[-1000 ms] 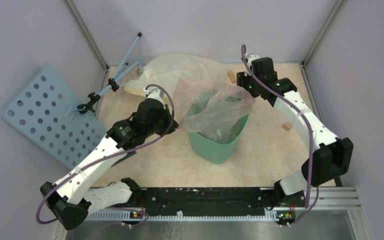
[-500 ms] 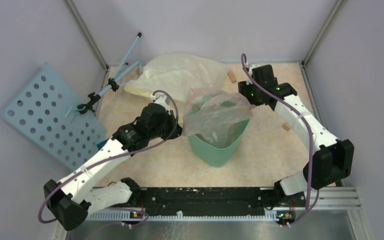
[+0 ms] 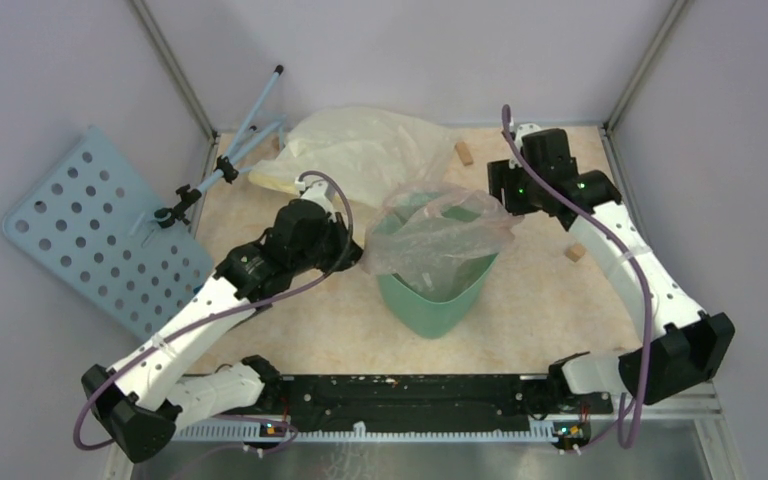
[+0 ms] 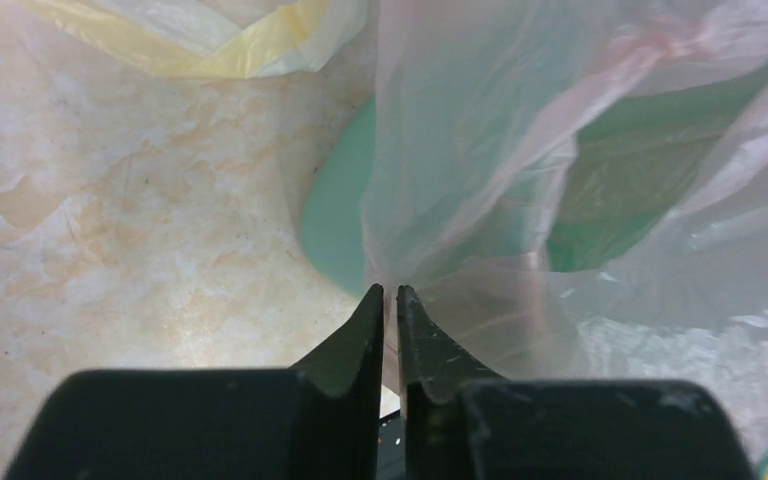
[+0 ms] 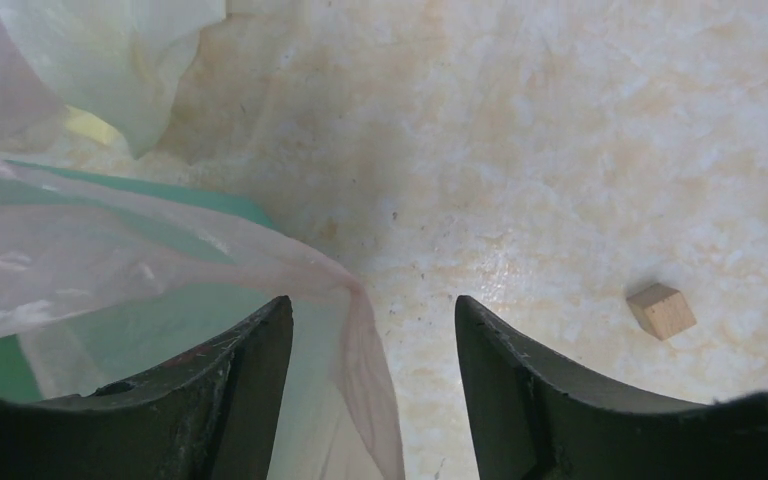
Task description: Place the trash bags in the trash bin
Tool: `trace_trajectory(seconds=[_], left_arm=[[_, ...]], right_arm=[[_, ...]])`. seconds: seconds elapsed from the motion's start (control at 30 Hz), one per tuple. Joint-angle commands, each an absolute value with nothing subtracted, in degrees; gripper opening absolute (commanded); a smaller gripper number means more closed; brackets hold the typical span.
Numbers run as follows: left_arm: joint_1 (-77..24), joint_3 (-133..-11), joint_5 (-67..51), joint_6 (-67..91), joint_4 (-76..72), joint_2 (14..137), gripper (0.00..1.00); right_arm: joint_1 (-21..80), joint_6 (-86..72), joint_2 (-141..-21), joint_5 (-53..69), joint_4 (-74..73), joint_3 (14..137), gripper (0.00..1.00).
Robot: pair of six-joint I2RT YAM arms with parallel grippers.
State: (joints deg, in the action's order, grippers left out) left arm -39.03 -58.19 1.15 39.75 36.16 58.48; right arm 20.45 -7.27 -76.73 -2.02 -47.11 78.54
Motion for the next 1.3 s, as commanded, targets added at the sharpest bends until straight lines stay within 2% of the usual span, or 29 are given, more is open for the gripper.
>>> trace_trajectory(seconds=[0.0, 0.23, 0.33, 0.47, 0.6, 0.67, 1.0, 1.13, 1.27], left_arm=[[-38.76, -61.17, 0.97, 37.25, 36.3, 55.54, 0.18], [-38.72, -61.03, 5.32, 33.81, 37.32, 50.84, 0.49], [-38.75, -63.87, 6.34, 27.37, 36.97, 49.87, 0.63], [-38.75, -66.03, 1.27, 14.27, 31.35, 50.51, 0.85], [-38.82, -68.79, 0.8, 6.3, 26.17, 54.71, 0.96], [-38.75, -70.31, 1.3, 3.34, 24.55, 57.41, 0.99], [-38.7, -76.55, 0.35, -4.74, 20.09, 68.91, 0.99], [-38.28, -80.74, -5.59, -6.62, 22.79, 73.14, 0.99], [-37.36, -83.49, -9.85, -6.47, 25.21, 76.24, 0.99]], right_arm=[[20.19, -7.48, -71.55, -4.28, -49.76, 83.1, 0.63], [20.18, -10.53, -66.55, -4.68, -51.07, 79.75, 0.77], [20.13, -10.66, -63.25, -4.78, -51.16, 79.49, 0.79], [20.13, -10.13, -60.07, -3.09, -51.23, 81.75, 0.8], [20.13, -9.29, -58.41, 0.94, -52.65, 85.05, 0.8], [20.14, -9.44, -58.19, 2.2, -53.92, 86.84, 0.8], [20.18, -16.6, -60.26, 13.71, -58.11, 98.22, 0.8], [20.21, -8.51, -60.14, 27.45, -54.19, 98.03, 0.8], [20.26, -3.46, -59.67, 29.82, -47.78, 95.18, 0.8]])
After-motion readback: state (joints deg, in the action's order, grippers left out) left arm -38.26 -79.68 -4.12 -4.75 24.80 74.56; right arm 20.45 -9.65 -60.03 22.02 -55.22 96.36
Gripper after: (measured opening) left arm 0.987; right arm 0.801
